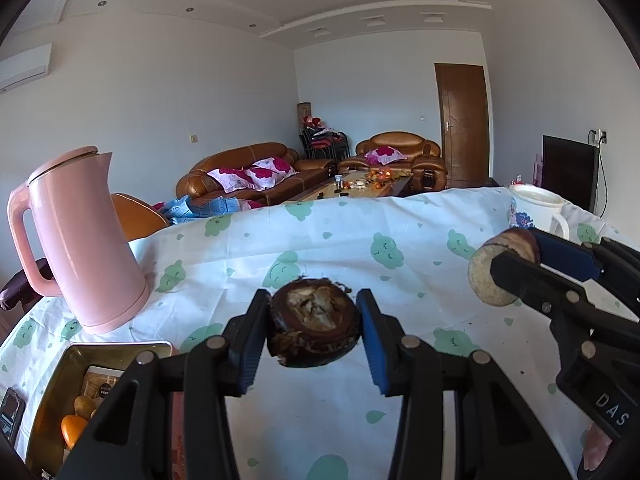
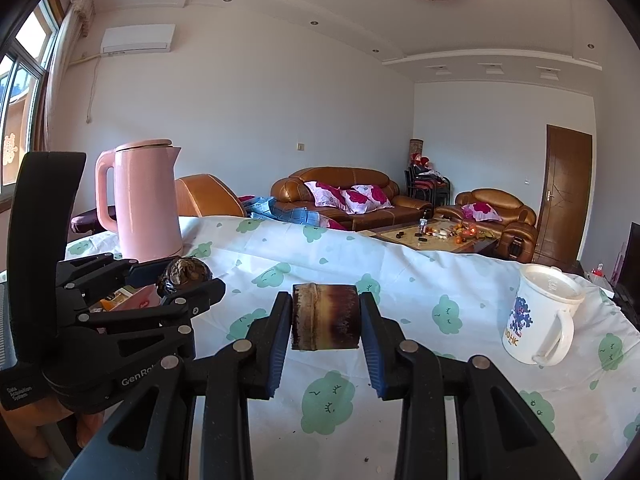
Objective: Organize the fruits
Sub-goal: 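Lift the dark brown fruit with the left tool while the right lifts the taro slice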
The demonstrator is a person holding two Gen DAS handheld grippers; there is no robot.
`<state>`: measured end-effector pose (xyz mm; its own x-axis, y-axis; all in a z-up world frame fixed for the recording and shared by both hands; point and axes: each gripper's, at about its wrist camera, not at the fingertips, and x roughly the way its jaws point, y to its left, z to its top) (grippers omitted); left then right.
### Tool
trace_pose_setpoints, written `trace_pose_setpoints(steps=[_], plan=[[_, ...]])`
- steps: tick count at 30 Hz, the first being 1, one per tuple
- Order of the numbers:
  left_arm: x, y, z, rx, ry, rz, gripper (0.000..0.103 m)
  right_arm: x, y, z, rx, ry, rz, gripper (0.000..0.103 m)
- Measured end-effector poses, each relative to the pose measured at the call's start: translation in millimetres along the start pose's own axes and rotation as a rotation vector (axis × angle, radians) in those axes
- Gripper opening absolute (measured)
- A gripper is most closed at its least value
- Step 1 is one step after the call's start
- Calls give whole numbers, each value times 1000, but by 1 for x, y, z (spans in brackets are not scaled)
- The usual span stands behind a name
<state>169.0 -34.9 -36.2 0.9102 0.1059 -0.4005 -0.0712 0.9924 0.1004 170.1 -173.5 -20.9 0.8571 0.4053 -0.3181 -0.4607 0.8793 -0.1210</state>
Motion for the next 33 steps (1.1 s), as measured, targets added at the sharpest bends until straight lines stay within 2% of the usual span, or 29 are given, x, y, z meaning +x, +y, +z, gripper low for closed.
trace_pose_setpoints(steps=[26, 33], plan=[[-19, 3, -5, -4, -34, -4, 46, -15, 12, -2, -15, -29, -7, 35], [-33, 10, -11, -8, -31, -23, 46, -22, 20, -2, -8, -29, 20, 35]])
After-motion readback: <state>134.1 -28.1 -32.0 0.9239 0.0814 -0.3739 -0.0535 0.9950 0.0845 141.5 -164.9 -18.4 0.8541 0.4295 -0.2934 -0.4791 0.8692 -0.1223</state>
